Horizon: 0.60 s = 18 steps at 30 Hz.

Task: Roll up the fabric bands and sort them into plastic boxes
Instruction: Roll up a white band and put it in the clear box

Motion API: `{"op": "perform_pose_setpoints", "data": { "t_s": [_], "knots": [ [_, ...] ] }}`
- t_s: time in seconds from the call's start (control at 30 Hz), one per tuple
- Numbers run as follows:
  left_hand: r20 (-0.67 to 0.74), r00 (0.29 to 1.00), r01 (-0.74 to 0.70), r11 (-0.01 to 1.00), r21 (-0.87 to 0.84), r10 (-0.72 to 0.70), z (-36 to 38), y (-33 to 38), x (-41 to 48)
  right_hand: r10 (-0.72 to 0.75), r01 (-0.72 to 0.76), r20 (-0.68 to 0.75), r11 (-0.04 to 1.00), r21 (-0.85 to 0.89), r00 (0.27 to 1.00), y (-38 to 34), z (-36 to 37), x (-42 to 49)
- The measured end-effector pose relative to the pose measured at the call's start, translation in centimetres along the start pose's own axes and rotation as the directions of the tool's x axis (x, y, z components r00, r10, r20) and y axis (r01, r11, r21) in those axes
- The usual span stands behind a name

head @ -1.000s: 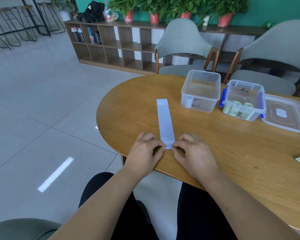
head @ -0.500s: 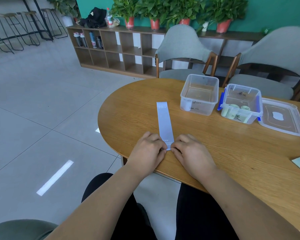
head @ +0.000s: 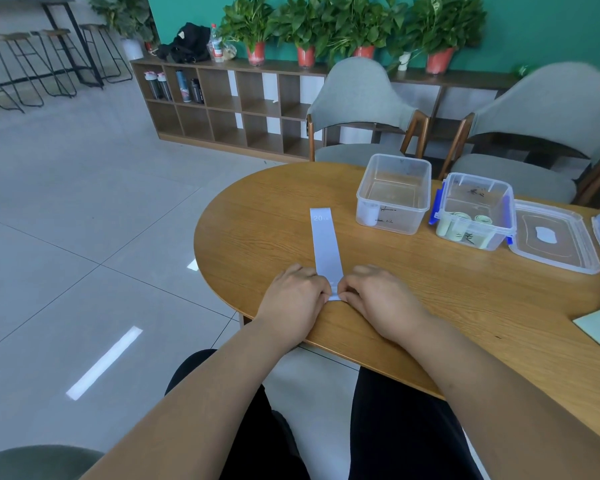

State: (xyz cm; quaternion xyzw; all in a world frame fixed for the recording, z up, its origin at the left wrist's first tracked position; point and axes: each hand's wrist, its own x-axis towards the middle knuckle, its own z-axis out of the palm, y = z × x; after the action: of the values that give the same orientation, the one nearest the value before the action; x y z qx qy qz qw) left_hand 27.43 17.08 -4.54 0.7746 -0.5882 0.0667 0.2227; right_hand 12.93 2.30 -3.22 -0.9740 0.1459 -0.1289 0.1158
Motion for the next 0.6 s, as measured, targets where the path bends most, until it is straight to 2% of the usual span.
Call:
{"op": "perform_pose_setpoints", "data": {
  "t_s": [0.23, 0.33, 0.6],
  "knots": [
    [0.012, 1.0, 0.018, 1.0, -0.011, -0.018, 0.4, -0.2, 0.2, 0.057, -0.057, -0.011, 0.998, 0.007, 0.998, -0.2, 0.0, 0.2],
    [-0.026, 0.999, 0.023, 1.0, -0.011, -0.023, 0.4, -0.3, 0.1, 0.065, -0.063, -0.052, 0.997, 0.034, 0.997, -0.3, 0.1, -0.2],
    [-0.135, 0.99, -0.043, 0.998, 0.053, 0.05, 0.9, -0.4, -0.5, 0.005, -0.013, -0.132, 0.998, -0.058, 0.991, -0.1, 1.2, -0.9]
  ]
}}
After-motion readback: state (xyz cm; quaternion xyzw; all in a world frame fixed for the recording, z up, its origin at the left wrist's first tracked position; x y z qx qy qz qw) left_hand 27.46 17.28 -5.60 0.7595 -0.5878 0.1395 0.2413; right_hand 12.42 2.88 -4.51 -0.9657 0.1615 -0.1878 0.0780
